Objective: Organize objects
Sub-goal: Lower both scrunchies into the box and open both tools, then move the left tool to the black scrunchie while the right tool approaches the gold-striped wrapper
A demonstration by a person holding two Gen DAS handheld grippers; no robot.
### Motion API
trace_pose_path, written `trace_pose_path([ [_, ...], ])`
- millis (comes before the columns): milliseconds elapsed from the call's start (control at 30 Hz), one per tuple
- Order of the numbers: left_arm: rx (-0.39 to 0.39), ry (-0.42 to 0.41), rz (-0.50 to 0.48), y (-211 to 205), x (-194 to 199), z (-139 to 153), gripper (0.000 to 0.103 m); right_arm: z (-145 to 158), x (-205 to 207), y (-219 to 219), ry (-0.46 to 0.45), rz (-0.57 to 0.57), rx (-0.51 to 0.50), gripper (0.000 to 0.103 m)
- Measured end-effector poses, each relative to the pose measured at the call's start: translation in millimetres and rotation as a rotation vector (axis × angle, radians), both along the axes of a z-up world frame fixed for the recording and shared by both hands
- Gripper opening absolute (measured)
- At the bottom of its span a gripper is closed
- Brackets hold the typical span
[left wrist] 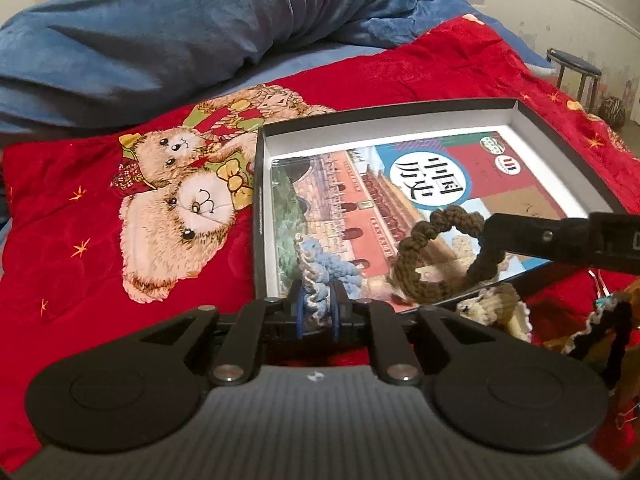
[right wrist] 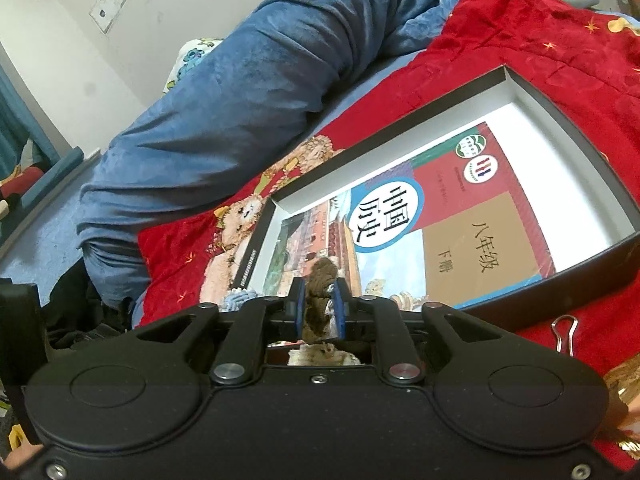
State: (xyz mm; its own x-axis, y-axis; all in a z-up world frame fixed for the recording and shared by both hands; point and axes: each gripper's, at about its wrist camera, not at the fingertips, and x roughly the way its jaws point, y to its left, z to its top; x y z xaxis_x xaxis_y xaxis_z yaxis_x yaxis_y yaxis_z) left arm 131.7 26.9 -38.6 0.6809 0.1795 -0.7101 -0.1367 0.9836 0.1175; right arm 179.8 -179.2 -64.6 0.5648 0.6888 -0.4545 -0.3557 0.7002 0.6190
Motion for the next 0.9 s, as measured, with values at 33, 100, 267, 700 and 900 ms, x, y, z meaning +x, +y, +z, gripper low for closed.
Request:
trace_pose_path([
  [33, 0.001, 0.001, -0.010, 0.1, -0.5, 0.1, 0.022, 0.6, -0.3, -0.9, 0.001, 0.000, 0.008, 0.020],
  [100, 0.007, 0.004, -0.022, 0.6, -1.6, 2.1, 0.030, 3.7, -1.5, -3.0, -0.004, -0.001, 0.022, 0.025],
  [267, -0.023, -0.018, -0.006, 5.9, -9.4, 16.1, 0.061, 14.9, -5.6, -10.0, -0.024, 0.001, 0.059, 0.048],
  [700, -0.079, -0.118, -0.026, -21.2, -43.5, 35.3, 0.087, 58.1, -39.9, -60.5, -0.118, -0.161, 0.077, 0.087],
  [900, -0.128, -0.141, -0.120, -43.3, -49.3, 36.8, 0.087, 72.5, -80.8, -84.7, -0.131, -0.263, 0.024, 0.090],
])
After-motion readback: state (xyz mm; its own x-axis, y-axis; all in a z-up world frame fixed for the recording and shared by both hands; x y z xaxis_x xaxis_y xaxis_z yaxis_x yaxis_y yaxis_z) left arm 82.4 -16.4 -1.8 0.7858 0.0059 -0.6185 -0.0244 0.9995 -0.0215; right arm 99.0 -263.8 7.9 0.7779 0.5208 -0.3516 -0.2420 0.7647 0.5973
